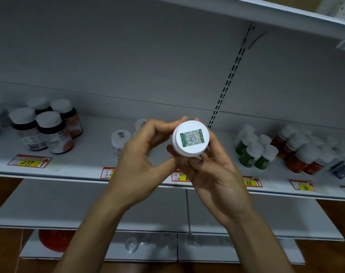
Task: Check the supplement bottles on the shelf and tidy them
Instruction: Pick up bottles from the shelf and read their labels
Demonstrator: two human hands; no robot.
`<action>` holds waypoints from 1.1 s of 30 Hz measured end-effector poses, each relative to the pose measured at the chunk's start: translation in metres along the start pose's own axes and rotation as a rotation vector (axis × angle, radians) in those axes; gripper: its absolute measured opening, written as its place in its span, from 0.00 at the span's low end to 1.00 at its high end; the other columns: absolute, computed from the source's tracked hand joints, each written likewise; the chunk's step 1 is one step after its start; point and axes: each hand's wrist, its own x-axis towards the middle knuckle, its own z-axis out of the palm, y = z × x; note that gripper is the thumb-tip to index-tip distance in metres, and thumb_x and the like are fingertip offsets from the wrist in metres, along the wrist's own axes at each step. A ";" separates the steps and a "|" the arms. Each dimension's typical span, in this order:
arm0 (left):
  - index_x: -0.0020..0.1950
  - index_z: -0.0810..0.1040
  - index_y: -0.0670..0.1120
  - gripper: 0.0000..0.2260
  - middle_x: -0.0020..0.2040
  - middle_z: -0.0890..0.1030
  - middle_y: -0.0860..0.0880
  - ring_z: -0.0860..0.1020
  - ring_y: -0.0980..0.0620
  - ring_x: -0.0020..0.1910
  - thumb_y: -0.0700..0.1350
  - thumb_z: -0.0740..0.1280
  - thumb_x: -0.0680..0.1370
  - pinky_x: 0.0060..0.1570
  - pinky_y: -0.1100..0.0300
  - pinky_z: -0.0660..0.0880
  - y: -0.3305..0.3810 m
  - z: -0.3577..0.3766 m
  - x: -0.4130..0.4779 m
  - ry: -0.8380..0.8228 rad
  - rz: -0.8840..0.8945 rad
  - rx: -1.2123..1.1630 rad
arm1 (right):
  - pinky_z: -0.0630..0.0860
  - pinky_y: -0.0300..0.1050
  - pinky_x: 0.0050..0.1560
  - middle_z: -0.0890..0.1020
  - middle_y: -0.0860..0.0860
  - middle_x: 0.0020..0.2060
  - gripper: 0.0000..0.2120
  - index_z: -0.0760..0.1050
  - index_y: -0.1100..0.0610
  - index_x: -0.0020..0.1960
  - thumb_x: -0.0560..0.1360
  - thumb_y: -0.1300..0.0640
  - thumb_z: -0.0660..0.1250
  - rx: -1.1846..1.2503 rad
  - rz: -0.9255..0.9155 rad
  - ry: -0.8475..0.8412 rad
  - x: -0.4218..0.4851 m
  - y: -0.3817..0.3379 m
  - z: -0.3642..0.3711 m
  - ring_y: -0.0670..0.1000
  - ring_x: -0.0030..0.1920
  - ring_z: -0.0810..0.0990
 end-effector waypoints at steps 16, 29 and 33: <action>0.40 0.84 0.48 0.13 0.40 0.85 0.47 0.82 0.52 0.41 0.55 0.66 0.70 0.41 0.65 0.77 -0.012 0.001 -0.006 0.207 -0.539 -0.322 | 0.68 0.36 0.25 0.85 0.57 0.43 0.21 0.77 0.57 0.58 0.70 0.47 0.69 -0.328 0.265 0.253 -0.002 0.007 0.013 0.48 0.25 0.75; 0.62 0.77 0.48 0.21 0.47 0.84 0.46 0.81 0.54 0.42 0.48 0.69 0.69 0.40 0.63 0.77 -0.023 0.006 -0.005 0.166 -0.647 -0.631 | 0.62 0.35 0.22 0.82 0.57 0.36 0.20 0.82 0.63 0.42 0.66 0.46 0.63 0.275 0.482 0.294 0.001 0.012 0.005 0.47 0.22 0.70; 0.58 0.79 0.58 0.23 0.50 0.84 0.47 0.82 0.50 0.52 0.41 0.76 0.65 0.50 0.58 0.79 -0.029 0.003 -0.004 0.201 -0.505 -0.518 | 0.67 0.38 0.25 0.83 0.58 0.36 0.18 0.80 0.60 0.46 0.73 0.47 0.59 0.084 0.456 0.365 0.003 0.017 0.000 0.50 0.27 0.76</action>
